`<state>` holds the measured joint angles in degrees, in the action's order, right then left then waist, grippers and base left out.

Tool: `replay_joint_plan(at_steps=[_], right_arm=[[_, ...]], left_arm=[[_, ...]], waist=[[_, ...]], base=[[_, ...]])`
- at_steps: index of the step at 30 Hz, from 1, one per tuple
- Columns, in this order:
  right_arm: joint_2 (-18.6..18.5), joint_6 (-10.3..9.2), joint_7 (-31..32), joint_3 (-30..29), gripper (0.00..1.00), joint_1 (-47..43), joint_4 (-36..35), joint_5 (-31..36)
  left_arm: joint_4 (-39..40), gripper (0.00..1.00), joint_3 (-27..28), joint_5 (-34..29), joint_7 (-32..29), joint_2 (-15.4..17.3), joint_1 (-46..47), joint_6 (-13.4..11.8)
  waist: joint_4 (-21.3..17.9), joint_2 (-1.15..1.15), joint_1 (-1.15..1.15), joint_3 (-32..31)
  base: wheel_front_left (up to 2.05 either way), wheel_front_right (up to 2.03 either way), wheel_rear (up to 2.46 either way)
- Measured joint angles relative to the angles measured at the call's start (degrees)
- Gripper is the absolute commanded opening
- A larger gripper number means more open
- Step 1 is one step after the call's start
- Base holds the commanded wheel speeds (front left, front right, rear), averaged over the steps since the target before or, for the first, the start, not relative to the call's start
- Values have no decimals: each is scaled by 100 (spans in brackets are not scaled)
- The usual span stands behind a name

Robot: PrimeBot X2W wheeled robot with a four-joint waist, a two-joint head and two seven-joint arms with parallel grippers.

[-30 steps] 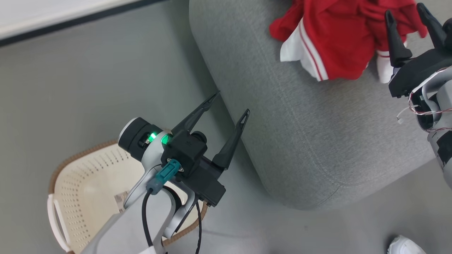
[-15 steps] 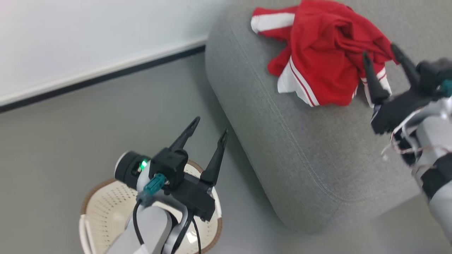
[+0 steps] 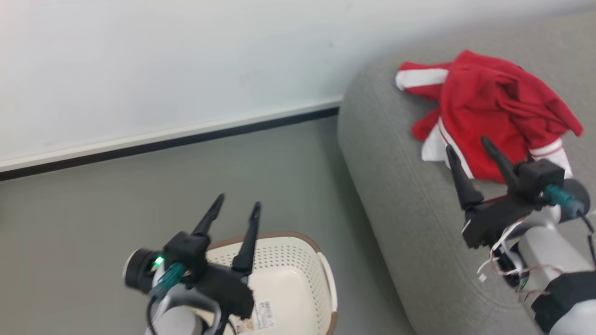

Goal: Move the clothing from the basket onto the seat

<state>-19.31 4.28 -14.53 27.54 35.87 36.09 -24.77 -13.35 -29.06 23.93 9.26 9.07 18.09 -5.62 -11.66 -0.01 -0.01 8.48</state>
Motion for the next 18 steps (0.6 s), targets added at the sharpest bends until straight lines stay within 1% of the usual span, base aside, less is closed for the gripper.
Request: replay_joint_plan(at_steps=[3,6,12,15,18], right_arm=[[92,-115,-1,-42,100,-276,-259,-8],[193,-277,0,-57,100,-576,-512,-25],[477,-544,-1,-13,100,-1175,-999,9],[586,-767,0,76,100,-1605,-1307,94],[586,-881,-1,103,100,-1886,-1555,229]], left_arm=[[-53,100,182,14,59,105,-195,-45],[-87,100,381,16,151,199,-417,-94],[-137,100,818,44,281,352,-921,-143],[-130,100,1051,76,347,359,-1263,-144],[-85,100,1214,76,360,360,-1494,-145]], waist=[[202,1,0,-145],[373,0,1,-297],[606,0,0,-610],[703,0,0,-802],[751,0,1,-925]], base=[[0,0,0],[0,0,0],[0,0,0],[0,0,0],[0,0,0]])
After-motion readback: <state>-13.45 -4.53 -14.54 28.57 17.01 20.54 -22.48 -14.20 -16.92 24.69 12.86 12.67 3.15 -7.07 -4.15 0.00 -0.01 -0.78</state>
